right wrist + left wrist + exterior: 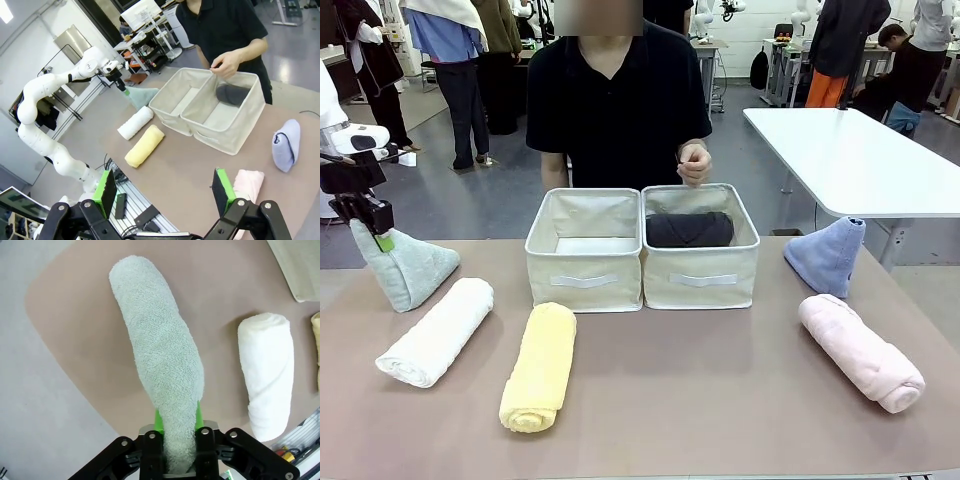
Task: Sort the towels based on their folding style.
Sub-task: Pick up one triangle-folded towel and place it in the left Fabric basket.
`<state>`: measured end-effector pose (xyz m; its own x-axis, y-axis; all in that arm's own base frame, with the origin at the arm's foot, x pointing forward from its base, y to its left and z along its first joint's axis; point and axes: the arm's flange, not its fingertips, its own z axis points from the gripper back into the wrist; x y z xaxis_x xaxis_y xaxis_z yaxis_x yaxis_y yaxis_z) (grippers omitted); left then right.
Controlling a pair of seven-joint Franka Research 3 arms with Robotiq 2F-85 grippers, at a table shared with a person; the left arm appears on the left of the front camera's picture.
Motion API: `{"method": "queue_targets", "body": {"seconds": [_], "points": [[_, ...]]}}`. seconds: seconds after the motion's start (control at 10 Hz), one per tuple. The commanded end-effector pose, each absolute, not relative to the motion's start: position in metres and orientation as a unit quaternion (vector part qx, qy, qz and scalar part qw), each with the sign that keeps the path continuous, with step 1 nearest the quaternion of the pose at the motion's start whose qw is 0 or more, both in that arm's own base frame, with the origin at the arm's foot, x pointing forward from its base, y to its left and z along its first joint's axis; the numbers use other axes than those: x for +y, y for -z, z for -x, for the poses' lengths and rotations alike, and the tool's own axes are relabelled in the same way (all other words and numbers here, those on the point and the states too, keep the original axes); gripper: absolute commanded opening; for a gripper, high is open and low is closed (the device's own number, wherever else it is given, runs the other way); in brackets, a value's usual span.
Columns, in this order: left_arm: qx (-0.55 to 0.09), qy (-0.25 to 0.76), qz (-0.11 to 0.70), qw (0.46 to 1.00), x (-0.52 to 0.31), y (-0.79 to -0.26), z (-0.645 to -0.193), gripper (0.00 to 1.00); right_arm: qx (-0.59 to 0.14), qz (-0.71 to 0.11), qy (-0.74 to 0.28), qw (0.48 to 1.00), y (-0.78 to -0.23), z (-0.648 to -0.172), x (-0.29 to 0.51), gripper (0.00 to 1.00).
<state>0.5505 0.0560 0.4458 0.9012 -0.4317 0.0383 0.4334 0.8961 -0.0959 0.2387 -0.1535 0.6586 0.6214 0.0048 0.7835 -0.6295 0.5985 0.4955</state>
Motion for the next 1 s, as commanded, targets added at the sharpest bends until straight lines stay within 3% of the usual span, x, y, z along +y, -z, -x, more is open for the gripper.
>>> {"method": "queue_targets", "body": {"seconds": [0.0, 0.2, 0.4, 0.6, 0.9], "points": [[-0.020, 0.228, 0.060, 0.972, 0.059, -0.451, -0.547, 0.00, -0.393, -0.408, -0.205, 0.798, -0.660, -0.241, -0.153, 1.00], [-0.044, 0.250, 0.058, 0.966, 0.056, -0.479, -0.535, 0.00, -0.393, -0.408, -0.205, 0.798, -0.660, -0.241, -0.153, 1.00], [-0.087, 0.279, 0.076, 0.953, 0.046, -0.573, -0.501, 0.01, -0.393, -0.408, -0.205, 0.798, -0.660, -0.241, -0.153, 1.00], [-0.071, 0.318, 0.108, 0.939, 0.040, -0.658, -0.469, 0.01, -0.393, -0.408, -0.205, 0.798, -0.660, -0.241, -0.153, 1.00], [-0.070, 0.338, 0.106, 0.932, 0.035, -0.702, -0.444, 0.01, -0.393, -0.408, -0.205, 0.798, -0.660, -0.241, -0.153, 1.00]]}}
